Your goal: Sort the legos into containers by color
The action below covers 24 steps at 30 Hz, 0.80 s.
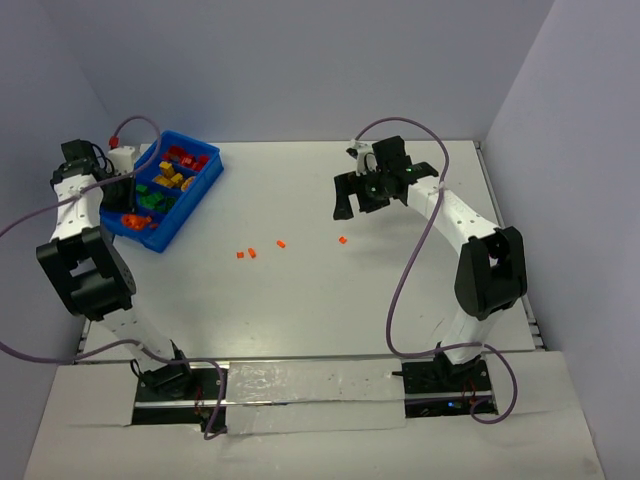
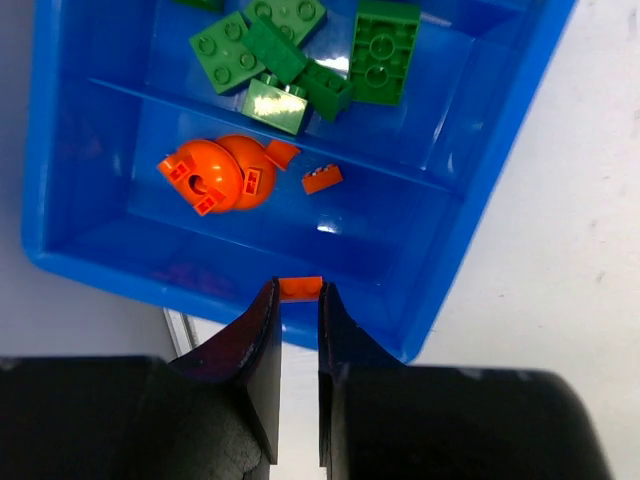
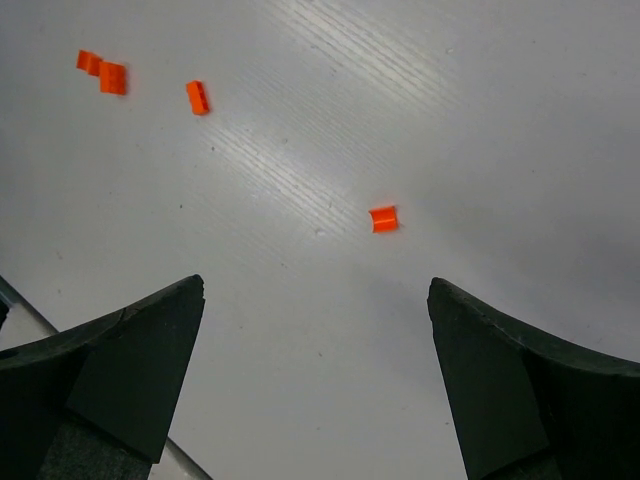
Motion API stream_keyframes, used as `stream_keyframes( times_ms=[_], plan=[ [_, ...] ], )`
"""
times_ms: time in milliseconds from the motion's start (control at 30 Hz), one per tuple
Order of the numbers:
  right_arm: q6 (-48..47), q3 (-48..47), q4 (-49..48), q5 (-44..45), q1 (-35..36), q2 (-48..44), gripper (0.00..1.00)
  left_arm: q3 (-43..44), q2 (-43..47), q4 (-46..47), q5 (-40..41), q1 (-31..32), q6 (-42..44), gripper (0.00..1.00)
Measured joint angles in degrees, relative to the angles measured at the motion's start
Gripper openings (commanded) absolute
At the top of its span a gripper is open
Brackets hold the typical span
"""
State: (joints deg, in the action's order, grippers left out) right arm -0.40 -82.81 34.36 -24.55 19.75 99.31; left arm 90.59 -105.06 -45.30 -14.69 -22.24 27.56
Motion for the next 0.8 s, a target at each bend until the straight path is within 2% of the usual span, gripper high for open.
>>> stream_keyframes(
  times_ms=[100,300,567,800],
  plan=[
    [-0.9,0.0,0.6,1.0,0.0,0.0,1.00,0.0,-2.0,0.0,1.0,0.5,0.5,0.08],
    [-1.7,0.0,1.1,2.4,0.0,0.0,1.00,0.0,-3.5,1.2,2.3,1.5,1.3,0.29],
    [-2.1,0.0,1.3,3.2,-0.1,0.0,1.00,0.2,-6.5,1.7,3.1,2.2,1.7,0.46],
    [-2.1,0.0,1.5,3.8,-1.6,0.0,1.00,4.4,-6.9,0.0,1.8,2.9,1.9,0.48]
  ],
)
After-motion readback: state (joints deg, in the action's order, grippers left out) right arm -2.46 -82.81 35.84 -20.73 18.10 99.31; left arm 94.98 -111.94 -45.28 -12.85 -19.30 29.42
